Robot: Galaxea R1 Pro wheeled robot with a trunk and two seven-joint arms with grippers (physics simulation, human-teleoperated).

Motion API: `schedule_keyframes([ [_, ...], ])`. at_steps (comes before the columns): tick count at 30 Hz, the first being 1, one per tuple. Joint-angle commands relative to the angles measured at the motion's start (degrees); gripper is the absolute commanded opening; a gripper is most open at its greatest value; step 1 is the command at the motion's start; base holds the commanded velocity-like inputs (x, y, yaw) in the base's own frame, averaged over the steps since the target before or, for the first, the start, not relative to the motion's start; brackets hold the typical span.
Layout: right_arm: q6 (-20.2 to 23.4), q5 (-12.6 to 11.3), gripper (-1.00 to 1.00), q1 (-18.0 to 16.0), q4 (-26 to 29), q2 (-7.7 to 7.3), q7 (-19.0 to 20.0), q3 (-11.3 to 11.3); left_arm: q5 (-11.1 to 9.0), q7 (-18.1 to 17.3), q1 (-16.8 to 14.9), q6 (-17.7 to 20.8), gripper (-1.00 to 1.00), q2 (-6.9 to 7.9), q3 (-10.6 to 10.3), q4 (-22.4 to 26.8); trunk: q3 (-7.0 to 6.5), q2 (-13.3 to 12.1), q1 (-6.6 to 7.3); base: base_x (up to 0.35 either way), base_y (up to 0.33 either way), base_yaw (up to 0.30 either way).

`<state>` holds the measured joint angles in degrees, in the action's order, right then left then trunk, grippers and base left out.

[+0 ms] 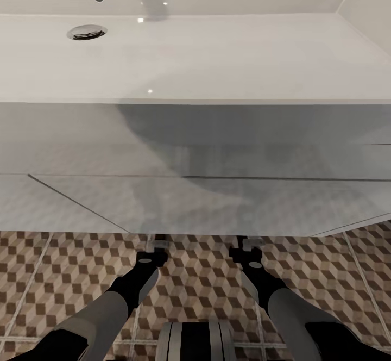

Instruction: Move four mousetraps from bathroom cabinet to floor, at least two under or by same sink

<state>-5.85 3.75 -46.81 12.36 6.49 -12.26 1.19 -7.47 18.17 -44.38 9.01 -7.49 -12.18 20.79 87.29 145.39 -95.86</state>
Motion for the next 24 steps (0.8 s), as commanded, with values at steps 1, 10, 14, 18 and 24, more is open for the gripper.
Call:
schedule_keyframes([
  [1,-0.13,0.39,1.00,-0.03,-0.06,0.02,-0.22,0.13,-0.53,0.55,-0.01,0.31,-1.00,0.01,-0.51,0.12,0.03,0.01,0.01,0.000,0.000,0.000],
  [10,-0.13,0.39,1.00,-0.03,-0.06,0.05,-0.22,0.13,-0.51,0.53,-0.01,0.14,-1.00,-0.13,-0.52,0.13,0.03,0.01,0.01,0.000,0.000,0.000],
  [14,-0.13,0.39,1.00,-0.02,-0.06,0.06,-0.22,0.13,-0.36,0.55,-0.01,0.09,-1.00,-0.21,-0.55,0.17,0.03,0.01,0.01,0.000,0.000,0.000],
  [18,-0.13,0.39,1.00,-0.02,-0.06,0.03,-0.22,0.13,-0.29,0.55,-0.01,0.06,-1.00,-0.24,-0.56,0.20,0.03,0.01,0.01,0.000,0.000,0.000],
  [24,-0.13,0.39,1.00,0.00,-0.06,0.02,-0.22,0.13,-0.27,0.55,-0.01,0.07,-1.00,-0.24,-0.57,0.21,0.03,0.01,0.01,0.000,0.000,0.000],
])
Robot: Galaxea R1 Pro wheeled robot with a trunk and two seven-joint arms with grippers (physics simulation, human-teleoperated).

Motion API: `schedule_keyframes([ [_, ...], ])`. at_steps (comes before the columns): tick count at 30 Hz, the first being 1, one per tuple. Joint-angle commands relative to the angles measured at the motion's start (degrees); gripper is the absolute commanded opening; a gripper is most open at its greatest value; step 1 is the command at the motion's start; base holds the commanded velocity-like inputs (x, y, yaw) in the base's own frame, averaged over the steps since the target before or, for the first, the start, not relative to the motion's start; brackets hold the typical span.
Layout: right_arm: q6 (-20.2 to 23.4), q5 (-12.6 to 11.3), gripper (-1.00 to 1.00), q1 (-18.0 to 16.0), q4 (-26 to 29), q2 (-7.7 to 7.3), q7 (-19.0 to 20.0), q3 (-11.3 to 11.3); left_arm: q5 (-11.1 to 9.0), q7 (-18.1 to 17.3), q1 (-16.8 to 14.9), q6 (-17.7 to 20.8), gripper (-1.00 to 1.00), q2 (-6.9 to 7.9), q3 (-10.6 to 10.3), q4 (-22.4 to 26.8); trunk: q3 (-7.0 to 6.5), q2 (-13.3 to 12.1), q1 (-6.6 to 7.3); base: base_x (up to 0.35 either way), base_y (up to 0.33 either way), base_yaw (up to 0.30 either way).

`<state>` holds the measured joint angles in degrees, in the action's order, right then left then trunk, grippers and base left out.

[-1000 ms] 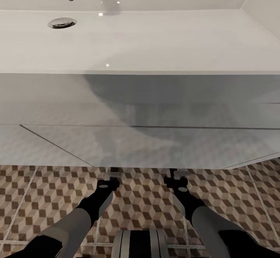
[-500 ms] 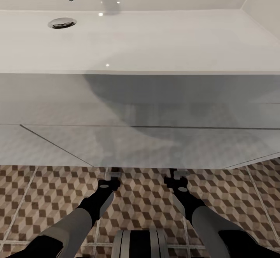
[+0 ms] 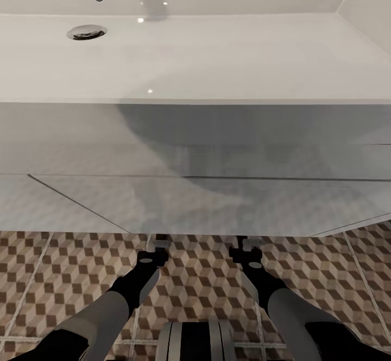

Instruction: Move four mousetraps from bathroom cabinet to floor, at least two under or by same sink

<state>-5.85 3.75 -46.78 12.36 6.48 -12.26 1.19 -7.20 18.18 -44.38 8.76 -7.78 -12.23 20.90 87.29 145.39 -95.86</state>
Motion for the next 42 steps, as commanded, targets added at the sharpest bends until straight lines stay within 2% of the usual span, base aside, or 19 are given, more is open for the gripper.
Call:
schedule_keyframes([
  [1,-0.13,0.39,1.00,-0.03,-0.06,0.04,-0.22,0.13,-0.53,0.54,-0.01,0.31,-1.00,0.06,-0.51,0.11,0.03,0.01,0.01,0.000,0.000,0.000],
  [42,-0.20,0.39,1.00,-0.04,-0.06,0.02,-0.22,0.13,-0.66,0.46,-0.01,0.33,-1.00,0.06,-0.33,0.46,0.03,0.01,0.01,0.000,0.000,0.000],
])
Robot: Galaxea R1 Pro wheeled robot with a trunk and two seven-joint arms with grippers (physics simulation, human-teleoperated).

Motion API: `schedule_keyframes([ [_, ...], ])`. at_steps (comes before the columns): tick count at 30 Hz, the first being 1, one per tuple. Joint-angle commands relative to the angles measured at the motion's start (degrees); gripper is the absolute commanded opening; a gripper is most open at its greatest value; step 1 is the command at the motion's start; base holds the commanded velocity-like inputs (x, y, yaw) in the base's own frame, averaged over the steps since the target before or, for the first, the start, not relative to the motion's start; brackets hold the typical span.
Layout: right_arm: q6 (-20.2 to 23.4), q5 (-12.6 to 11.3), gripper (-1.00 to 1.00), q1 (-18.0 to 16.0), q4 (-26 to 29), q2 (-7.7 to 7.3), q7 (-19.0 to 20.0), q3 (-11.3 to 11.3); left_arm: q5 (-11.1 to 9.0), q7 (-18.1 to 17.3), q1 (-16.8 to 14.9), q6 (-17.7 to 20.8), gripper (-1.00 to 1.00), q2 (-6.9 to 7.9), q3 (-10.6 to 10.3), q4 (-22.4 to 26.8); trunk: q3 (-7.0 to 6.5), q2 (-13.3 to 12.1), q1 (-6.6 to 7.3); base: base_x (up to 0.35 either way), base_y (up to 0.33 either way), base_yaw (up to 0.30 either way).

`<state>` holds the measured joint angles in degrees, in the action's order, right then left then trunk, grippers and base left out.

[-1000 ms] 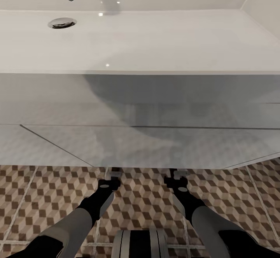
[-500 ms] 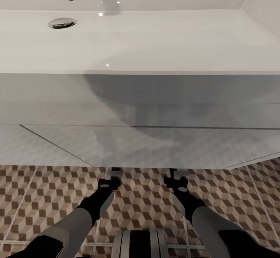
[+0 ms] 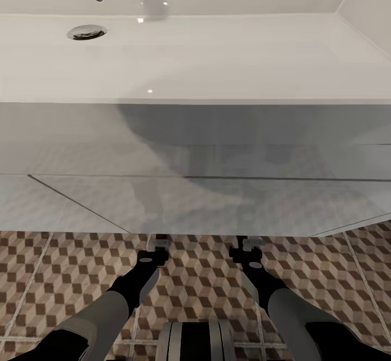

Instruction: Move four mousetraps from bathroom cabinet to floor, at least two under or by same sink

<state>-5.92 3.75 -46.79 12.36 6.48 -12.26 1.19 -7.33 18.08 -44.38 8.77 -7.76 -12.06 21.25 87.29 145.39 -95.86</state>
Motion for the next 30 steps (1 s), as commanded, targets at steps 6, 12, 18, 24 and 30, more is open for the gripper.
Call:
schedule_keyframes([
  [6,-0.14,0.39,1.00,-0.03,-0.03,0.08,-0.22,0.13,-0.50,0.55,-0.01,0.29,-1.00,0.03,-0.52,0.11,0.03,0.01,0.01,0.000,0.000,0.000],
  [12,-0.14,0.39,1.00,-0.04,0.10,0.11,-0.22,0.13,-0.60,0.55,-0.01,-0.39,1.00,0.03,-0.51,0.03,0.03,0.01,0.01,0.000,0.000,0.000],
  [18,-0.15,0.39,1.00,-0.04,0.27,0.11,-0.22,0.13,-0.65,0.60,-0.01,-2.23,1.00,0.01,-0.57,-0.19,0.03,0.01,0.01,0.000,0.000,0.000],
  [24,-0.15,0.39,1.00,-0.04,0.29,0.11,-0.22,0.13,-0.66,0.63,-0.01,-2.56,1.00,0.01,-0.59,-0.16,0.03,0.01,0.01,0.000,0.000,0.000],
  [30,-0.15,0.39,1.00,-0.02,0.29,0.11,-0.22,0.13,-0.63,0.64,0.01,-2.61,1.00,-0.04,-0.60,-0.16,0.03,0.01,0.01,0.000,0.000,0.000],
])
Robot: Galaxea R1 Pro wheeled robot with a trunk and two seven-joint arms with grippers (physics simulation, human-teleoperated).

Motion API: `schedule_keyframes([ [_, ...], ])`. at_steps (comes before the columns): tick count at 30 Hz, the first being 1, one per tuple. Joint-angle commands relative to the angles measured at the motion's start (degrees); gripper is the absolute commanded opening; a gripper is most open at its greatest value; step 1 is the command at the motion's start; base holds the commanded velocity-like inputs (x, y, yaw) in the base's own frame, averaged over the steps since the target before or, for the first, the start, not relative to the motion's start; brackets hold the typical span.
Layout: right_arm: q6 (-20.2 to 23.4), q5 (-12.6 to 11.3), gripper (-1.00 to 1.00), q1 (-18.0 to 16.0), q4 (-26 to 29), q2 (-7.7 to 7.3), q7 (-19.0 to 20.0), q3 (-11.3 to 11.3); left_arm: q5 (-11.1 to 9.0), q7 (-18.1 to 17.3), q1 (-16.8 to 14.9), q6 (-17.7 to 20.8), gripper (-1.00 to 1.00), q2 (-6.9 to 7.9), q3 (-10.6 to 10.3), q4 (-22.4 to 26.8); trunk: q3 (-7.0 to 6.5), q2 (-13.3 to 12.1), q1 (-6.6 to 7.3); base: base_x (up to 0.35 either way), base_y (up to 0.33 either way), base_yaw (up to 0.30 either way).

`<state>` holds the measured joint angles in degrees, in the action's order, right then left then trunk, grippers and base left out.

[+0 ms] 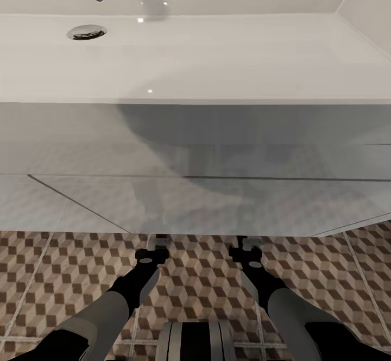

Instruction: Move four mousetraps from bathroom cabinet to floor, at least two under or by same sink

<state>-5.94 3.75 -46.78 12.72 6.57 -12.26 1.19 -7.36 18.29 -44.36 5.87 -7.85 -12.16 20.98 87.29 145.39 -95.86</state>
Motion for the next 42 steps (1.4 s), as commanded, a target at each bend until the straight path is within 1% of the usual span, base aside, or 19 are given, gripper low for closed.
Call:
schedule_keyframes([
  [1,-0.13,0.39,1.00,-0.02,-0.06,0.03,-0.22,0.13,-0.58,0.43,-0.01,0.29,1.00,0.04,-0.49,0.11,0.03,0.01,0.01,0.000,0.000,0.000],
  [17,-0.13,0.39,1.00,-0.02,-0.06,0.03,-0.22,0.13,-0.43,0.69,-0.03,0.13,1.00,0.08,-0.52,0.26,0.03,0.01,0.01,0.000,0.000,0.000],
  [28,-0.13,0.39,1.00,-0.04,0.04,0.03,-0.22,0.13,-0.31,1.30,-0.03,-1.14,1.00,0.03,-0.53,0.36,0.03,0.01,0.01,0.000,0.000,0.000],
  [42,-0.13,0.45,1.00,-0.01,0.40,0.10,-0.22,0.04,-0.20,1.40,-0.03,-7.74,1.00,-0.28,-0.52,0.31,0.03,0.01,0.01,0.000,0.000,0.000],
])
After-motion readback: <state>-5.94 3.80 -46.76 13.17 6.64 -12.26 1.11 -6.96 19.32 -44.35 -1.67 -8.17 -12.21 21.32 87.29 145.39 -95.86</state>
